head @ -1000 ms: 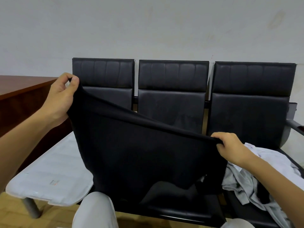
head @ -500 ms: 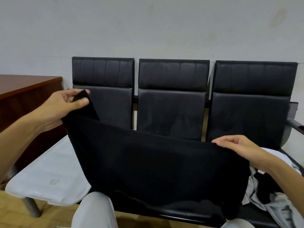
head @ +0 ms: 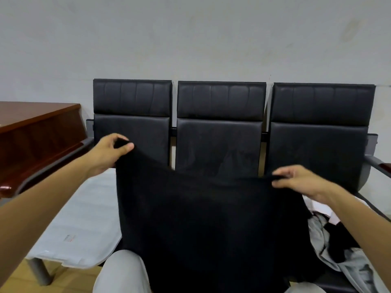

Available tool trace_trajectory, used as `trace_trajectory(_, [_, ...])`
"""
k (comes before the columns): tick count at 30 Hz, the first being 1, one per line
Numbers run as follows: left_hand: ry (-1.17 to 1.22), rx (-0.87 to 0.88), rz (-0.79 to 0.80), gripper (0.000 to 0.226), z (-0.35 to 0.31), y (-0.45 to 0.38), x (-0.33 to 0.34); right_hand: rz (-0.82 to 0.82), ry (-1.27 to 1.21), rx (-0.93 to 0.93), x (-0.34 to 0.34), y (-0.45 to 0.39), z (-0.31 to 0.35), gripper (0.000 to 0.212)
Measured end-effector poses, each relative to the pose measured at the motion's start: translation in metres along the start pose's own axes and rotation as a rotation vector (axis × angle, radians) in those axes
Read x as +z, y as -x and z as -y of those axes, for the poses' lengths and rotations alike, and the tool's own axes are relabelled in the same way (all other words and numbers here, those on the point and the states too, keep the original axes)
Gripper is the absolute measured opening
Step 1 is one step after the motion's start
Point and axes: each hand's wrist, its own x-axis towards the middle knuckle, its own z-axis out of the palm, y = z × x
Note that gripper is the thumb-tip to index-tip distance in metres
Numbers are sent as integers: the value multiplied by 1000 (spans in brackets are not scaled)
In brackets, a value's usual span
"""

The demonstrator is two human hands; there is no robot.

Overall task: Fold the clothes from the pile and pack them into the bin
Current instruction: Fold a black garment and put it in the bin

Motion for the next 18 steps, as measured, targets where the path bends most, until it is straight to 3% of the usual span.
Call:
trace_trajectory(4, [-96,175,-21,15,-33,-34,-8,-338,102,-146,-29,-31,33,30])
trace_trajectory(6, [-166,246,-63,19,-56,-54,-13,-467,186,-236,-48,-51,46,20])
trace_trajectory(8, [-140,304,-141,24,-79,-70,-16,-557,236,-313,-64,-63,61,13])
trace_trajectory(11, [-173,374,-211,13,-85,-81,-21,-634,341,-408,-72,-67,69,18])
trace_trajectory(14, [-268,372,-113,10,-51,-72,-28,-584,353,-547,-50,-58,48,25])
trace_trajectory(16, [-341,331,37,10,-9,-56,-27,-417,448,-575,-23,-56,9,46])
trace_trajectory(18, [-496,240,260,13,45,-41,-26,-182,570,-532,8,-56,-42,54])
